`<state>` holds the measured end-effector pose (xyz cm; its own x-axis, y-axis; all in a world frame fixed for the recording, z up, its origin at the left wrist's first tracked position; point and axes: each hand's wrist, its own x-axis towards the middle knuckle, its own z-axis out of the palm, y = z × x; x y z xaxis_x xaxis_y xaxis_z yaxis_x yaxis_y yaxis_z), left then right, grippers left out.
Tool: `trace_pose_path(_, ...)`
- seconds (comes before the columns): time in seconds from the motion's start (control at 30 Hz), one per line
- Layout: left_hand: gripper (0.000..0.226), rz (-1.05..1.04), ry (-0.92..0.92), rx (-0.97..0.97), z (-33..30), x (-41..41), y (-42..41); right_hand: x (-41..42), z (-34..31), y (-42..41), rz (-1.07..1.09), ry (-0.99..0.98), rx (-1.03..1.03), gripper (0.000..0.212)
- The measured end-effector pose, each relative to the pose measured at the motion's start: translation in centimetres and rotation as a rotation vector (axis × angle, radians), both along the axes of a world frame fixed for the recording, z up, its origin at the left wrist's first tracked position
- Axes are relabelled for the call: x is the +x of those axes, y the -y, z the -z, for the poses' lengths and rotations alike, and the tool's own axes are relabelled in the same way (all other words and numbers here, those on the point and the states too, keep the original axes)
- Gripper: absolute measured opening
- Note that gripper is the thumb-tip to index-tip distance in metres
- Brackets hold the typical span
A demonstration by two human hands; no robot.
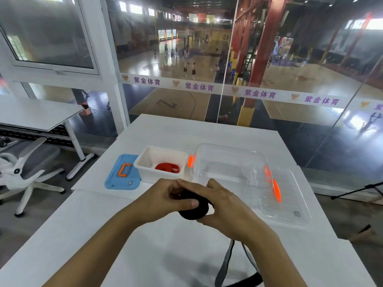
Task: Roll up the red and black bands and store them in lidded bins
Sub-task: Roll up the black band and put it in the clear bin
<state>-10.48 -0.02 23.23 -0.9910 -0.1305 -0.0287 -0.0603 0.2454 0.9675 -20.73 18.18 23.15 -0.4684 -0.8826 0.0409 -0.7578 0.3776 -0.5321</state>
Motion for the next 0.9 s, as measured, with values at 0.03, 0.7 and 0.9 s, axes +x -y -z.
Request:
trace_pose_path(0.03, 0.027, 0.002, -0.005, -0.004, -0.1, 0.1, 0.1, 0.1, 0.0, 0.0, -0.007, 0.002, -0.006, 0.096)
trace_pose_path(0.7, 0.025, -0.496, -0.164, 0.634, 1.3, -1.7, -5.4, 1.6, 2.4, 1.0, 0.259, 0.362, -0.507, 0.108)
trace_pose_path(0.9, 0.024, -0.435, -0.099, 0.519, 1.7, -1.5, -5.6, 1.5, 2.7, 0.8, 0.329, 0.274, -0.510, 0.093)
